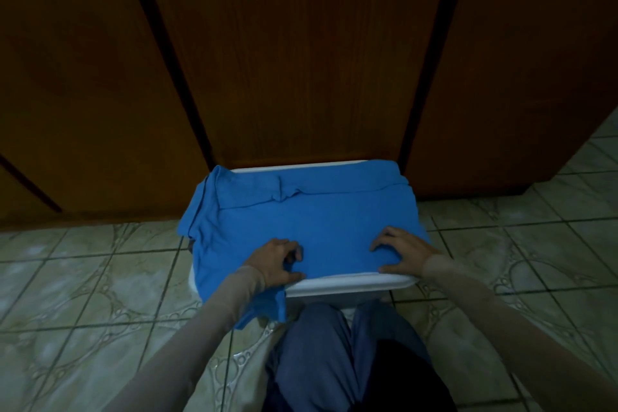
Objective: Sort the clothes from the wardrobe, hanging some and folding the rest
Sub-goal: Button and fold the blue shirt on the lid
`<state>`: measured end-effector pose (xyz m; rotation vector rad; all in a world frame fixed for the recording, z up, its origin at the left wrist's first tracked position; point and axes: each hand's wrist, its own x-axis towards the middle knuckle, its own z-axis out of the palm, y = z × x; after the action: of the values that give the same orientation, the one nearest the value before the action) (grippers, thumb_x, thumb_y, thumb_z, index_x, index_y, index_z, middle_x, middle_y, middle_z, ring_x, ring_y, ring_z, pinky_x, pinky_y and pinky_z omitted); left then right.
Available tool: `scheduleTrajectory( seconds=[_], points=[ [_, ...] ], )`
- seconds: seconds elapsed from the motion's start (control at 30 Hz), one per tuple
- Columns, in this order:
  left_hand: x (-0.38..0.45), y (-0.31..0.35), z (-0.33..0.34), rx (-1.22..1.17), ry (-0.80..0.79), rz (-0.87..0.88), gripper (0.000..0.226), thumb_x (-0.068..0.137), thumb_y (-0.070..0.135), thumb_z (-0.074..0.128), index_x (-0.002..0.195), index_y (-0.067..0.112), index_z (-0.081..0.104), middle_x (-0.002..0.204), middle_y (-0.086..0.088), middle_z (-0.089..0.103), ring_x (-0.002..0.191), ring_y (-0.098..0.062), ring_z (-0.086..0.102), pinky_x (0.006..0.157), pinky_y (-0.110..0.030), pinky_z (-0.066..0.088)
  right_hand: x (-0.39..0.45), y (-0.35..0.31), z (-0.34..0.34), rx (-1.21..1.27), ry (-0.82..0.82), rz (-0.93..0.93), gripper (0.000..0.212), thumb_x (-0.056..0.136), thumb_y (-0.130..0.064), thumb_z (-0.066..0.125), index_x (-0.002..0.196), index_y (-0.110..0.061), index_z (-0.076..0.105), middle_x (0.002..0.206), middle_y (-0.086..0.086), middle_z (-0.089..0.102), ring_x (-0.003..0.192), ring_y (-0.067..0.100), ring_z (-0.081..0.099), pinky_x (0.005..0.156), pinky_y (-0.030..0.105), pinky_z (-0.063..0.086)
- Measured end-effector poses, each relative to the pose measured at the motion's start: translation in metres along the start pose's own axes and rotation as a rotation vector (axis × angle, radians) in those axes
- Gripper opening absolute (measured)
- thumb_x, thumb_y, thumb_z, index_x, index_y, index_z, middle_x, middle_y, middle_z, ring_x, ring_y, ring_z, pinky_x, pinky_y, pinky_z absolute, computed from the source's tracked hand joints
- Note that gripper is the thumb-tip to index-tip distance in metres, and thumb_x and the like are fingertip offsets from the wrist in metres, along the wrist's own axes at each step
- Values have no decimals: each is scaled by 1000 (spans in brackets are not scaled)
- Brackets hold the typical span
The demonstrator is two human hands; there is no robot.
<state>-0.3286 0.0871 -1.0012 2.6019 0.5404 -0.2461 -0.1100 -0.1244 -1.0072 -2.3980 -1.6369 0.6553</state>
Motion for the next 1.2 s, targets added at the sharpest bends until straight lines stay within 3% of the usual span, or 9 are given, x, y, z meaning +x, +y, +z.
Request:
scheduleTrajectory(
  seconds=[0.1,0.17,0.3,0.47,0.6,0.7,0.83,1.07,1.2],
  points=[
    [0,-1,-5,21,-46,0,45,69,35,70,105,10,60,101,-9,60,95,-22,56,86,-28,44,-3,3,-5,-8,-42,11,39,81,-15,68,118,-17,55,124,4,47,118,18,44,96,22,33],
    [2,-1,-4,61,-56,-12,40,73,18,71,109,10,57,107,-10,58,100,-24,54,84,-25,41,-1,1,-8,-73,-90,11,43,79,-3,64,118,-17,53,125,4,44,117,19,43,96,27,36],
    [7,3,1,116,-52,-93,39,78,18,66,114,11,53,117,-9,54,109,-25,50,86,-29,42,5,-3,-8,-221,-66,53,48,77,14,47,114,-15,49,122,3,45,111,22,47,84,31,40],
    [19,-5,1,-53,104,-234,36,92,9,48,127,4,51,126,-19,56,117,-32,52,93,-30,38,10,4,-18,-101,122,331,36,93,-5,45,128,-12,50,127,12,54,112,28,53,92,33,44],
    [34,-13,-10,-327,238,-317,9,94,9,53,93,1,55,87,-20,56,86,-26,53,67,-28,32,17,15,-35,88,303,503,37,99,-19,43,134,-10,45,125,19,55,108,33,55,91,40,46],
    [50,-17,-18,-439,310,-369,16,95,15,54,90,0,55,82,-15,50,82,-27,51,63,-26,28,33,24,-44,235,392,614,33,94,-23,53,125,-10,52,118,18,58,106,32,56,86,38,46],
    [75,-17,-28,-415,356,-438,35,96,26,51,116,-3,57,108,-21,61,103,-34,56,85,-34,41,52,35,-48,399,509,687,37,92,-22,58,123,-3,54,119,20,59,108,34,55,87,37,45],
    [113,-12,-38,-232,476,-523,28,95,32,52,104,5,56,102,-15,62,95,-32,58,76,-36,46,80,53,-43,346,540,749,38,98,-31,45,121,-1,50,111,23,58,101,36,56,80,40,45],
    [121,-11,-29,-59,535,-549,27,94,34,52,107,10,57,110,-10,60,106,-28,53,87,-40,44,87,61,-37,292,523,751,41,97,-35,44,124,-4,47,108,23,59,98,36,58,80,43,50]
  ],
)
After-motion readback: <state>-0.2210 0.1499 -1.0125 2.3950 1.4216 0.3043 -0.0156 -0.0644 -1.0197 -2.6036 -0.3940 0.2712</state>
